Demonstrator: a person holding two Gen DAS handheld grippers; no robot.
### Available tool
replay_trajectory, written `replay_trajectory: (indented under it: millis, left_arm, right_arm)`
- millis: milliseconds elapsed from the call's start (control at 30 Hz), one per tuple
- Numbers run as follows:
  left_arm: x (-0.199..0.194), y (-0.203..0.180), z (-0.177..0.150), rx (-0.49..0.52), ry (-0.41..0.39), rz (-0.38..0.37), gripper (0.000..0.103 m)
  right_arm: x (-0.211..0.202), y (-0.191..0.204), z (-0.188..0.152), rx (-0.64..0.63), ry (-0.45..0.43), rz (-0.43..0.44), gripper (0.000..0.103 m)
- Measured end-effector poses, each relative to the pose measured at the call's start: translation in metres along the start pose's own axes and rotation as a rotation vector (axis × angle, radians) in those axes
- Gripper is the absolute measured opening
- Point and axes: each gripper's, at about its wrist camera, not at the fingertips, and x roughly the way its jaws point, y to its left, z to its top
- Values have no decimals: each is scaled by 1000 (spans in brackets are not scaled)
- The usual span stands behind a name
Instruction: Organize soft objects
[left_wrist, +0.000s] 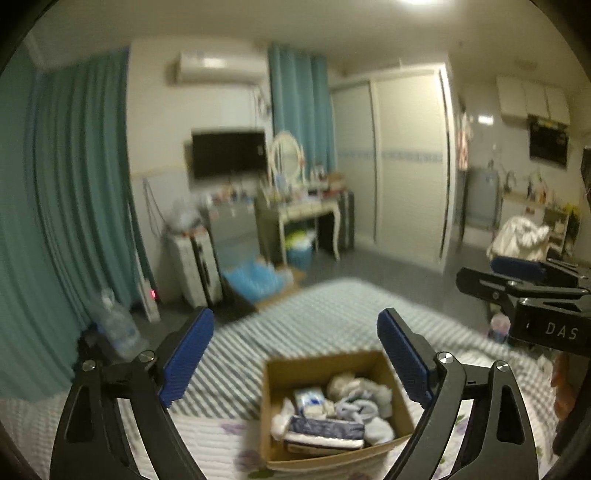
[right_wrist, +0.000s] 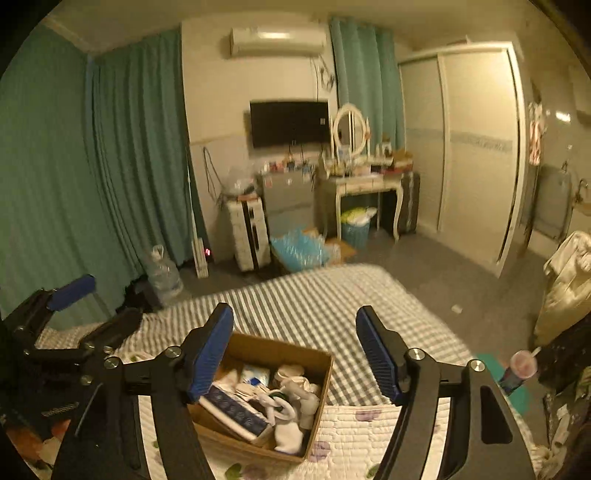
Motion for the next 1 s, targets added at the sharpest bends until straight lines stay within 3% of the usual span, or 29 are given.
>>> replay_trajectory:
  millis: [67,200,367,467,567,667,1000]
  left_arm:
    - [-38,2,12,13,-67,0,92]
    - [-112,5,15,12,-200,27,92]
    - [-164,6,-6,38,-269,58,92]
    - [-178,6,-29,34,-276,59,92]
    - [-168,7,-53,8,-227,25,92]
    - [-151,7,-79,13,-202,36,92]
    - [-70,30,-151,-62,-63,59,92]
  right_arm:
    - [-41,10,9,-16,-46,0,77]
    - [-111,33,9,-55,-129,15,101]
    - [-173,58,-21,-55,-222,24,103]
    - [-186,65,-48,-42,-241,59,103]
    - [-190,66,-76,-39,-282,44,103]
    - [-172,74,-103,-40,-280,35,103]
    - [-75,69,-167,7,-169,-26,103]
